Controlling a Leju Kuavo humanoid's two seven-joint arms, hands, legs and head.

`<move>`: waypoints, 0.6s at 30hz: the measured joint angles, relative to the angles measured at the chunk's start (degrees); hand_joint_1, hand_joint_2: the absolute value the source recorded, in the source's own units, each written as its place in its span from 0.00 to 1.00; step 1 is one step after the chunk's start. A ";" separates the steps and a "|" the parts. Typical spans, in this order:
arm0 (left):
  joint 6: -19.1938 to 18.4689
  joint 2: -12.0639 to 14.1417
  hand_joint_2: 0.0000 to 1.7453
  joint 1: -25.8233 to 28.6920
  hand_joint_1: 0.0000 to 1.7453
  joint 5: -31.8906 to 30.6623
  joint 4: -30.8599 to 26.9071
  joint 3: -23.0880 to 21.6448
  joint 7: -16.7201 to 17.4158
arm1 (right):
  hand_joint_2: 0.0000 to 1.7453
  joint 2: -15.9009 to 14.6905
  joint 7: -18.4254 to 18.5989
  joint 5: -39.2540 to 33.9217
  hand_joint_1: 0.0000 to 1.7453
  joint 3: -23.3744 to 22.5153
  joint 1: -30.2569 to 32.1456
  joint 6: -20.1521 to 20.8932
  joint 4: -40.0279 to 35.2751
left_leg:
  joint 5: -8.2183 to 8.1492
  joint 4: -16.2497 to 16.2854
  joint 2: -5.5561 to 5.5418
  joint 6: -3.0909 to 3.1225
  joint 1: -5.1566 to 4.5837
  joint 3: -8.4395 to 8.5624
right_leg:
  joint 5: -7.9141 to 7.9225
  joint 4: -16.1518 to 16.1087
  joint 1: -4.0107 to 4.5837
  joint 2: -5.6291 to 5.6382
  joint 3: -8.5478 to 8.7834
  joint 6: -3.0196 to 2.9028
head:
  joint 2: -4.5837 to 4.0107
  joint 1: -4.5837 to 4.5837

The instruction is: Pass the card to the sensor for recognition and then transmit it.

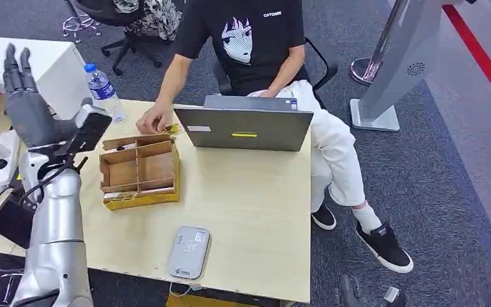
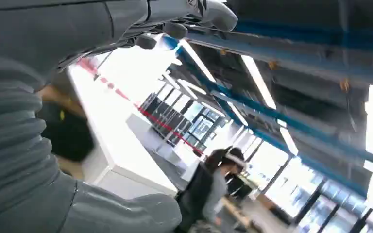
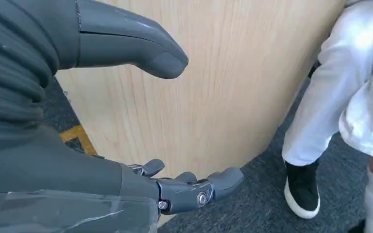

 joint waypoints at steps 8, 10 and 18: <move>-21.71 -4.46 1.00 5.11 0.00 41.93 -3.83 32.86 -8.91 | 1.00 0.24 0.29 0.26 0.00 -0.68 0.67 -0.57 -0.31 | -0.05 -0.04 0.10 0.01 0.05 0.01 | -0.07 0.00 0.00 0.07 -0.04 0.00 | 0.00 0.00; -25.95 -2.82 1.00 5.62 0.00 46.69 1.57 40.82 -8.82 | 1.00 0.33 0.68 0.65 0.00 -0.77 0.24 -0.77 -0.31 | -0.04 -0.06 0.11 -0.01 0.06 0.02 | -0.08 0.04 0.00 0.09 -0.03 -0.01 | 0.00 -0.02; -33.46 9.49 1.00 15.29 0.93 66.34 37.01 63.01 -8.82 | 1.00 0.77 3.46 4.07 0.87 -0.22 -3.08 -2.03 0.04 | -0.15 -0.13 0.21 -0.14 0.02 0.15 | -0.22 -0.01 0.00 0.27 -0.02 -0.01 | 0.00 -0.11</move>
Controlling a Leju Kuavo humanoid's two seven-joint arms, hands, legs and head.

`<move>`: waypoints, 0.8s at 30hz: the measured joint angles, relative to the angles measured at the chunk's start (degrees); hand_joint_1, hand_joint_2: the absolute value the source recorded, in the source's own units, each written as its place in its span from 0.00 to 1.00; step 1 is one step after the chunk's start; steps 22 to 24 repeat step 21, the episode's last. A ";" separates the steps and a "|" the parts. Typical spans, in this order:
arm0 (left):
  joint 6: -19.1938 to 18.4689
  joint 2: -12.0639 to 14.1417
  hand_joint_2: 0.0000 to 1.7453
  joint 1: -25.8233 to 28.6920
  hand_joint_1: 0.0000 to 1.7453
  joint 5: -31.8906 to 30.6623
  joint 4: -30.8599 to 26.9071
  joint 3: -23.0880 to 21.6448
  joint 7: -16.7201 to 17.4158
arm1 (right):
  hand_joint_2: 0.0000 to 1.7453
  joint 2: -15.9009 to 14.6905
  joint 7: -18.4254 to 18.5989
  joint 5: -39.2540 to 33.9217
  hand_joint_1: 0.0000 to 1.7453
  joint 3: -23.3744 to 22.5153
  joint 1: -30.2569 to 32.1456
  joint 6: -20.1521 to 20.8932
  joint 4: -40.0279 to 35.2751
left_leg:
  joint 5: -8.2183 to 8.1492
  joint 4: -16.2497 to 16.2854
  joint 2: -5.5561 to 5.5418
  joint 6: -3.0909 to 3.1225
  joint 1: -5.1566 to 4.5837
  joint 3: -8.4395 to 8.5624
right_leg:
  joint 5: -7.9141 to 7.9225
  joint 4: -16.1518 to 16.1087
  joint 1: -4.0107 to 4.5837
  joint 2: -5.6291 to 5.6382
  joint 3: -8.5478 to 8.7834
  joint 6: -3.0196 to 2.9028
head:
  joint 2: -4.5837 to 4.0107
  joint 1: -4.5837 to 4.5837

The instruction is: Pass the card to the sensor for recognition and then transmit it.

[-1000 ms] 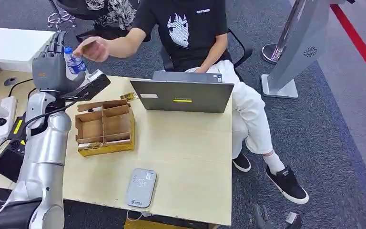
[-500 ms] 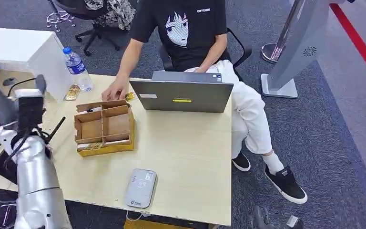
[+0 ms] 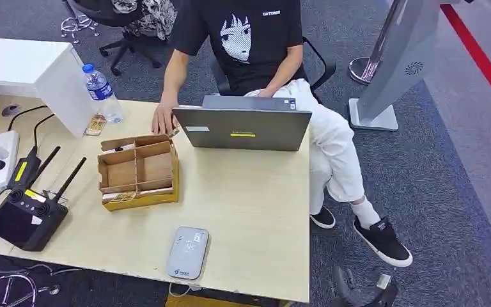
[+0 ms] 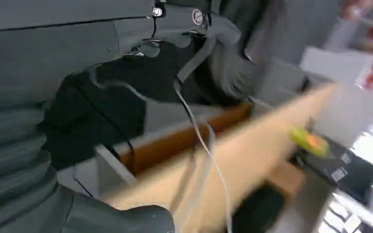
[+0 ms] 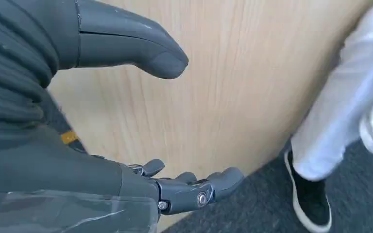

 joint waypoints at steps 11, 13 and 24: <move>1.83 1.75 1.00 6.53 1.00 4.11 18.95 4.72 12.15 | 1.00 0.37 1.11 1.46 0.97 2.12 -2.48 1.14 0.70 | -0.01 0.04 -0.22 0.11 -0.06 -0.04 | 0.02 -0.06 -0.04 -0.29 0.10 0.02 | 0.00 0.09; 2.23 1.57 1.00 7.16 1.00 3.23 20.18 4.72 13.57 | 1.00 0.42 1.18 1.46 0.97 2.27 -2.78 1.36 0.83 | -0.01 0.04 -0.22 0.11 -0.05 -0.04 | 0.02 -0.06 -0.04 -0.29 0.11 0.02 | 0.00 0.11; 1.68 0.50 1.00 7.95 1.00 2.90 22.26 4.72 14.36 | 1.00 0.42 1.27 1.46 0.00 3.15 -3.21 1.36 1.09 | -0.01 0.03 -0.23 0.11 0.00 -0.03 | 0.01 -0.04 -0.02 -0.29 0.10 0.01 | 0.00 0.13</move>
